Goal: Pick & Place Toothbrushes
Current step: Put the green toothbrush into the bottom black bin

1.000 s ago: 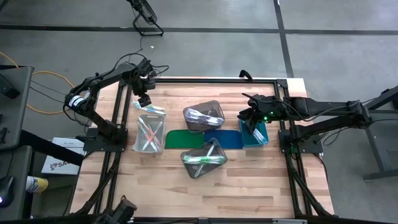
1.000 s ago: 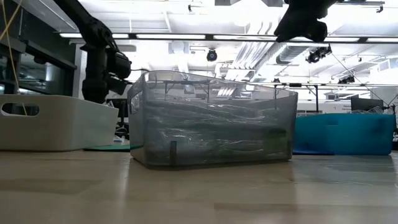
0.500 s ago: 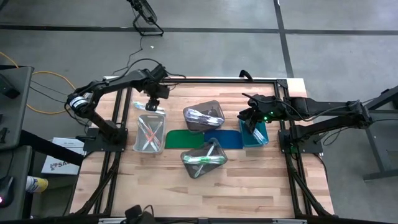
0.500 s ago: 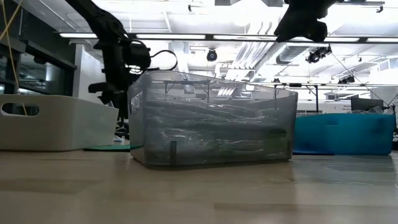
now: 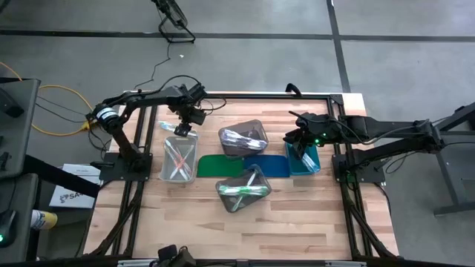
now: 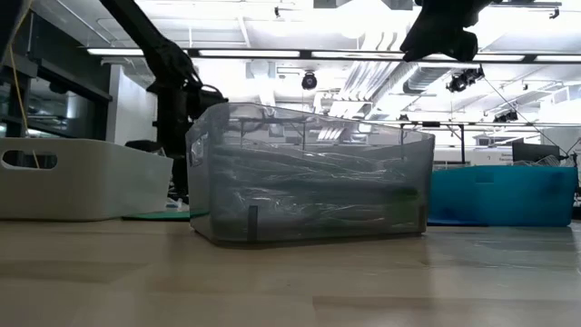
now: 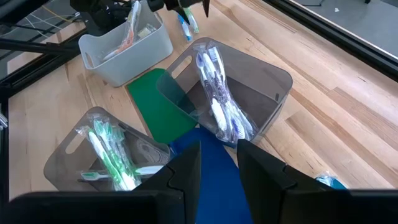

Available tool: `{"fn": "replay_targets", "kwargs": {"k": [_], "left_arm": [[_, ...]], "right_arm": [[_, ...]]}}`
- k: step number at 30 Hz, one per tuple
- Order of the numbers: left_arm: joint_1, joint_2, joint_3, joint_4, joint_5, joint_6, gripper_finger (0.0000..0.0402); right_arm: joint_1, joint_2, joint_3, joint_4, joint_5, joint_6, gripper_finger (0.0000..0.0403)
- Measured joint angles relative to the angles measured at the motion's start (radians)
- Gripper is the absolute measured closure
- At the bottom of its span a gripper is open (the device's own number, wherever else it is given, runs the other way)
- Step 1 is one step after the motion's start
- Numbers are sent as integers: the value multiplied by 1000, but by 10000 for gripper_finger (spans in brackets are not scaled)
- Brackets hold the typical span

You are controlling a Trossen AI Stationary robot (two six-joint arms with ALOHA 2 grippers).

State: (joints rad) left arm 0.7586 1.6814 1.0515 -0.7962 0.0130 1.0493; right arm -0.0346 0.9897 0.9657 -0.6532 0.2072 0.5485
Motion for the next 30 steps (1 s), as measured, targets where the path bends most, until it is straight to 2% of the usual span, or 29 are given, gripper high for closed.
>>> {"fn": "replay_targets", "kwargs": {"k": [6, 18, 25, 30], "left_arm": [[0, 53, 0, 24, -25, 22, 181], [0, 56, 16, 98, -72, 7, 181], [0, 56, 16, 55, -63, -52, 181], [0, 57, 15, 26, -20, -110, 181]], "right_arm": [[0, 0, 0, 0, 0, -3, 306], [0, 0, 0, -1, 0, -33, 306], [0, 0, 0, -1, 0, -49, 306], [0, 0, 0, -1, 0, -49, 306]]}}
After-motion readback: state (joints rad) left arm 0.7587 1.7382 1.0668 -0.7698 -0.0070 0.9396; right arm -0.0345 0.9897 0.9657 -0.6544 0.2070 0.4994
